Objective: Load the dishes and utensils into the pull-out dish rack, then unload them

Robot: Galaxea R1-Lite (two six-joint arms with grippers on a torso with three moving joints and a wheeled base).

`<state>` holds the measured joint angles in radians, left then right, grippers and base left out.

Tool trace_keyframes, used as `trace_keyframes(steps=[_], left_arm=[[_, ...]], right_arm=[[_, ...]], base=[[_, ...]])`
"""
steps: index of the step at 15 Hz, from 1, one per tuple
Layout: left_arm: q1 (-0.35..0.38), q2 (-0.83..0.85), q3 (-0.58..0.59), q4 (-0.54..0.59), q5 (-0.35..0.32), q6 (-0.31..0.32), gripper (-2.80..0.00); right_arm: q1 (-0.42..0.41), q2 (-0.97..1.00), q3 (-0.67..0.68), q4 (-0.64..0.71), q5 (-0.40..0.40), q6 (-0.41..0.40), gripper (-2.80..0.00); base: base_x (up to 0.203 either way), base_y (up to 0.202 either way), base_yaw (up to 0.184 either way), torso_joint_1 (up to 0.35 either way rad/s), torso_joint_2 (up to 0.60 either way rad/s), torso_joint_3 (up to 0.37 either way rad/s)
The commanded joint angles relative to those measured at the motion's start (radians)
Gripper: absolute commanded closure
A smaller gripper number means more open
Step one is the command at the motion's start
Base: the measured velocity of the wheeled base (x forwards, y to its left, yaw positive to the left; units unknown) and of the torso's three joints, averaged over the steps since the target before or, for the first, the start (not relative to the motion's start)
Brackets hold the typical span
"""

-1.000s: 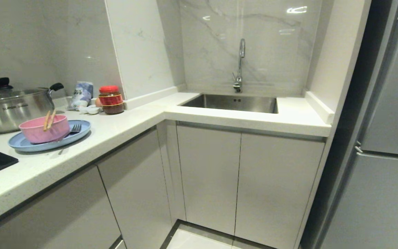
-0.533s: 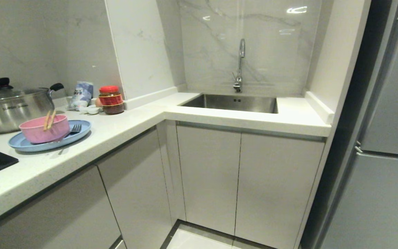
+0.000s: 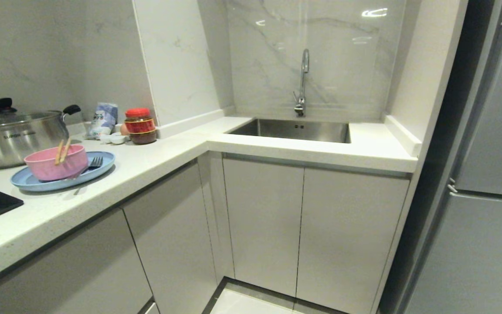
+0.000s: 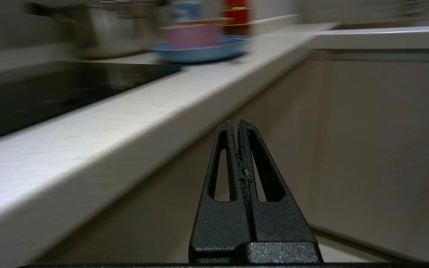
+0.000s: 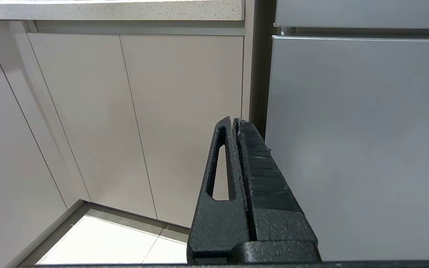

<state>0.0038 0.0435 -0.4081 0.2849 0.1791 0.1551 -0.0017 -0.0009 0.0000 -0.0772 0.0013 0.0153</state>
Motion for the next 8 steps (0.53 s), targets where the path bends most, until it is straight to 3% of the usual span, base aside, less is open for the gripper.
trace_keyframes(steps=[1,5,8], left_arm=[[-0.002,-0.041,0.126,-0.038,-0.170,-0.041,0.00],[-0.002,-0.041,0.411,-0.364,-0.201,-0.052,0.00],[-0.002,-0.042,0.420,-0.298,-0.203,-0.102,0.00]], right_arm=[[0.000,-0.001,0.026,-0.001,0.000,0.000,0.00],[0.000,-0.001,0.026,-0.001,0.000,0.000,0.00],[0.000,-0.001,0.026,-0.001,0.000,0.000,0.00]], base=[[0.000,0.000,0.000,0.000,0.00,0.000],[0.000,0.000,0.000,0.000,0.00,0.000],[0.000,0.000,0.000,0.000,0.00,0.000]])
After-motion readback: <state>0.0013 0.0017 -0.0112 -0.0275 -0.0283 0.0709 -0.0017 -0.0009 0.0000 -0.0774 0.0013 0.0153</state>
